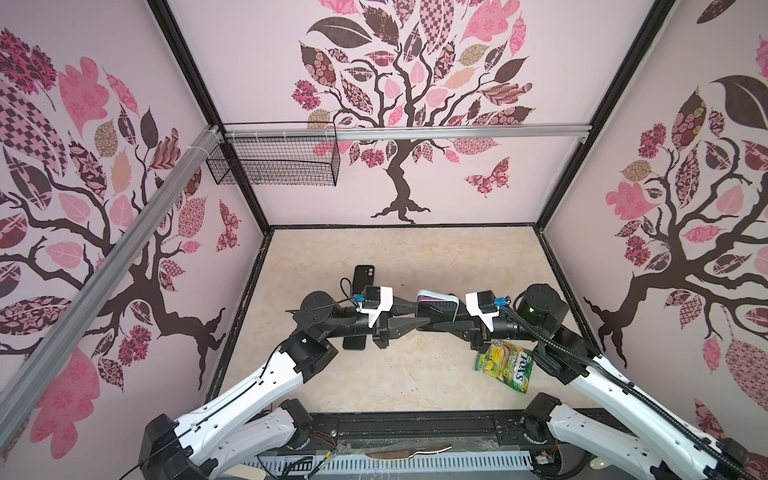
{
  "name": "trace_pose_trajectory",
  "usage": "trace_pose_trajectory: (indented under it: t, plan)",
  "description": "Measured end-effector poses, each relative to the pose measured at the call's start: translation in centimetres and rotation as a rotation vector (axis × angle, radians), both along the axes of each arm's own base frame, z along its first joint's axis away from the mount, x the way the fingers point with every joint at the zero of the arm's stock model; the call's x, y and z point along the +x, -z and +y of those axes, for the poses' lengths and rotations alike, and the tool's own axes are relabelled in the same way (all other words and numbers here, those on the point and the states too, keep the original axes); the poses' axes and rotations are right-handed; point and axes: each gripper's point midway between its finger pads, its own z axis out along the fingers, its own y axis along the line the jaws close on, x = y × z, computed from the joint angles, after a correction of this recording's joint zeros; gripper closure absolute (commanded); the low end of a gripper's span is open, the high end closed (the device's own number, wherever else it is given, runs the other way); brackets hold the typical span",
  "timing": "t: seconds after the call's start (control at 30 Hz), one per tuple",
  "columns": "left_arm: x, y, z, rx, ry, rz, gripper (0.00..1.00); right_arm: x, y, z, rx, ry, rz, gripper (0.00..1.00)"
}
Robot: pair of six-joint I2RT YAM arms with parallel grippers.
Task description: Take the phone out of the phone case
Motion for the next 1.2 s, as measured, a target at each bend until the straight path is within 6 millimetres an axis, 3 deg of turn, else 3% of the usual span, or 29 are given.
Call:
trace_pose_trajectory:
  t: [0.23,0.67,0.83,0.9,1.0,1.2]
  plan:
    - [-0.1,0.1,0.0,-0.004,0.005,0.001,0.79,-0.2,0.0,0.2,0.001,-0.023,0.012,1.00]
    - [0.0,0.3,0.2,0.005,-0.002,0.022,1.00,-0.4,0.1,0.2,-0.002,-0.037,0.001,1.00]
    - [-0.3,0.5,0.4,0.022,-0.027,-0.001,1.00,-0.2,0.5,-0.1,-0.007,0.002,0.001,0.62]
    - [-0.3,2.3,0.2,0.089,-0.036,0.027,1.00,-0.1,-0.4,-0.6,0.015,0.040,-0.031,0.51]
    - [0.4,4.9,0.3,0.190,-0.093,0.052,1.00,-0.2,-1.5,-1.7,0.049,0.099,-0.069,0.45]
    - [1.3,8.3,1.9,0.345,-0.207,0.000,1.00,0.2,-1.8,-2.7,0.058,0.179,-0.072,0.45]
